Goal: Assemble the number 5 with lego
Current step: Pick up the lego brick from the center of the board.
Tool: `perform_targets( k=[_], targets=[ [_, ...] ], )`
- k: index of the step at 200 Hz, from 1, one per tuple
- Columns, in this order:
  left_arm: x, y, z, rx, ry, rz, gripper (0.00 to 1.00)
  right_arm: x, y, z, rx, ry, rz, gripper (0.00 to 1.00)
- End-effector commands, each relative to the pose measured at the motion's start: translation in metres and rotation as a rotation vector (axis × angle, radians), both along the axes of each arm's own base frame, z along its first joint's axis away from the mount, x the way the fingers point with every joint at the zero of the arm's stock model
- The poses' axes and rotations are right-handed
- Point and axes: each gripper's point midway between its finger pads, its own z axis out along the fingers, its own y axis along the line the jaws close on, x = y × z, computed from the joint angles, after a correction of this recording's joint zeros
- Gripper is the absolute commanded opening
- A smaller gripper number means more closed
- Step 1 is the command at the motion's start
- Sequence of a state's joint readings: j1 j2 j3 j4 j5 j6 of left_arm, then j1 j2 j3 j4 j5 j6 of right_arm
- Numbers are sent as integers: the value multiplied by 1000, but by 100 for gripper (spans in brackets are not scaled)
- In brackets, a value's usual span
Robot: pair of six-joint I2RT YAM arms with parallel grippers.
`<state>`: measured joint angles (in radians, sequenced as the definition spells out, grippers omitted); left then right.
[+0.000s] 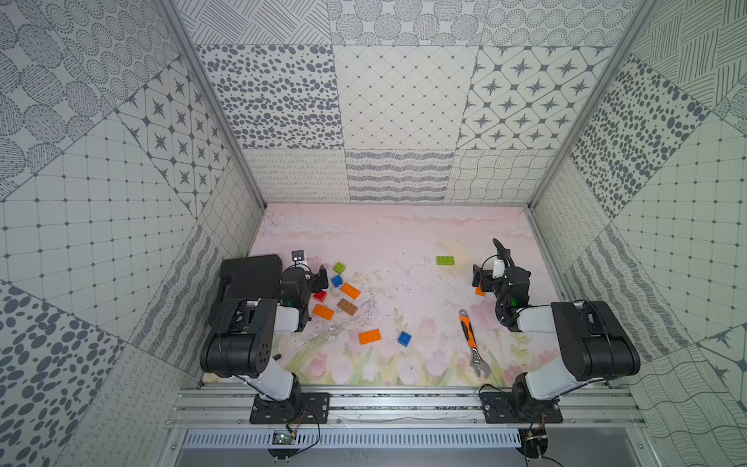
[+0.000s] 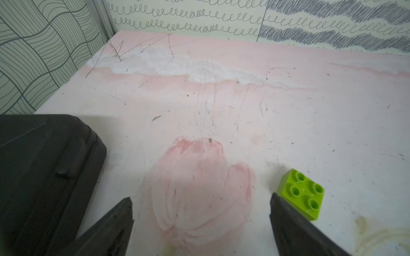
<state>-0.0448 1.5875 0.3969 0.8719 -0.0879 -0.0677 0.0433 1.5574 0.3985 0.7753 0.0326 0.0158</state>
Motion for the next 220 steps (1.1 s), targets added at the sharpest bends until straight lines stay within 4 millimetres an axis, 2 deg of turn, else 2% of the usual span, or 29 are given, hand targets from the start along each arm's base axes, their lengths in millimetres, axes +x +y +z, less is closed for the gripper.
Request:
perform_targets(
  k=[1,101,124,146,156,158,162,180,210,220],
  targets=[
    [4,-1,7,14,-20,-18,99,9,-1,20,17,-73,2,99],
    [1,-2,8,18,-35,-19,99,9,1,22,22,-75,23,99],
    [-7,1,20,35,-83,10,99,5,8,27,-24,-87,20,99],
    [-14,8,45,23,-97,60,99,2,4,48,-39,-99,-43,99],
    [-16,9,53,6,-74,74,99,0,1,52,-1,9,-82,99],
    [-16,10,56,0,-75,79,99,-4,0,47,5,47,-91,99],
    [-17,11,60,-16,-70,91,99,-1,-1,59,28,61,-112,99],
    [-24,11,78,-102,-56,130,99,-14,-5,63,173,196,-224,99],
    [-42,11,102,-361,-75,226,99,-35,27,66,469,329,-192,99],
    [-52,12,101,-451,-68,263,99,-42,47,71,534,360,-88,99]
  ],
)
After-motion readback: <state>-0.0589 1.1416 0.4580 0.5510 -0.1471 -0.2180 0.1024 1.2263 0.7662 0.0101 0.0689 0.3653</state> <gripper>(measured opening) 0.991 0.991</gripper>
